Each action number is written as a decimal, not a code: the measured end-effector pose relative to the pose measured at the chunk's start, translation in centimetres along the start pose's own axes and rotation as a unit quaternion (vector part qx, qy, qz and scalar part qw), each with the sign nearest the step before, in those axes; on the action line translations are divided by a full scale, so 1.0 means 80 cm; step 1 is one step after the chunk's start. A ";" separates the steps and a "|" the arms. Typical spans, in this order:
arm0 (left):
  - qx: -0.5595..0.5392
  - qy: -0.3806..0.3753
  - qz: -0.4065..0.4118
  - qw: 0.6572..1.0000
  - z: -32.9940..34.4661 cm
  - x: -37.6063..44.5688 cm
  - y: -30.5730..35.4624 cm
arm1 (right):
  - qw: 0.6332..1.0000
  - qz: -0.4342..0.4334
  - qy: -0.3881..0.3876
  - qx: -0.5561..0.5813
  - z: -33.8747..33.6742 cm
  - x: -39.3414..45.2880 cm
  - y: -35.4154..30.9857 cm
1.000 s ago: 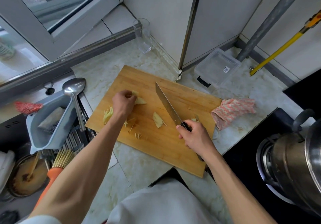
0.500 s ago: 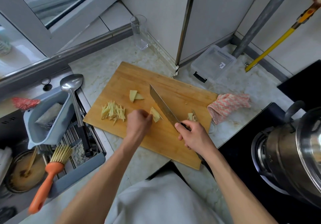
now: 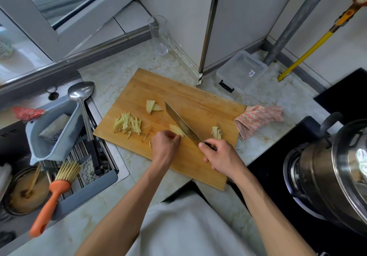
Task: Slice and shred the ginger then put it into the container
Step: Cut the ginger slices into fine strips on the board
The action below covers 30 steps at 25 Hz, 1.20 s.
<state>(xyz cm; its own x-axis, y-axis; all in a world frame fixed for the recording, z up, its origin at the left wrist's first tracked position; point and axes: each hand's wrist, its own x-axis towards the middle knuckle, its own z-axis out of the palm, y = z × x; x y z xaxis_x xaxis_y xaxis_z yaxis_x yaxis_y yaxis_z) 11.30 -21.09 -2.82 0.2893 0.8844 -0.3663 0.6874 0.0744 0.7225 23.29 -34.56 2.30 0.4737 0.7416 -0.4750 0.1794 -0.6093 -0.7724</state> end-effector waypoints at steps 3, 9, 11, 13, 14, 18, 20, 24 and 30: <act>0.045 0.030 0.072 0.996 -0.002 -0.005 -0.006 | 1.000 -0.005 0.014 -0.005 -0.002 0.002 -0.001; 0.098 0.034 0.113 0.988 0.005 -0.006 -0.005 | 1.000 -0.006 0.010 -0.014 0.000 0.004 -0.003; 0.103 0.031 0.124 0.986 0.005 -0.007 -0.007 | 1.000 -0.001 0.003 -0.009 0.001 -0.001 0.001; 0.106 0.019 0.144 0.984 0.003 -0.006 -0.014 | 1.000 0.004 0.001 -0.003 -0.001 -0.004 0.003; 0.107 0.010 0.158 0.982 0.002 -0.005 -0.018 | 1.000 0.006 0.003 0.000 -0.002 -0.004 0.004; 0.131 -0.003 0.244 0.961 -0.012 -0.003 -0.026 | 1.000 -0.007 0.018 -0.008 -0.002 0.000 0.002; 0.184 0.005 0.329 0.926 -0.017 0.002 -0.029 | 0.999 -0.016 0.020 -0.020 -0.002 0.002 0.000; 0.262 -0.001 0.411 0.873 -0.022 0.020 -0.038 | 0.997 -0.043 0.009 -0.059 0.001 0.003 -0.002; 0.250 -0.004 0.415 0.875 -0.020 0.021 -0.047 | 0.994 -0.065 0.007 -0.084 0.008 0.002 0.001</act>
<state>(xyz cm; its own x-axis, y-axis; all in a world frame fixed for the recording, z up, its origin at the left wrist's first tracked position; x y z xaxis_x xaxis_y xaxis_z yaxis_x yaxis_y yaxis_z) 8.14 -19.14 -5.18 0.8299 0.5353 0.1574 0.4438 -0.8043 0.3952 22.83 -34.30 1.85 0.4482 0.8144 -0.3685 0.3812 -0.5470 -0.7453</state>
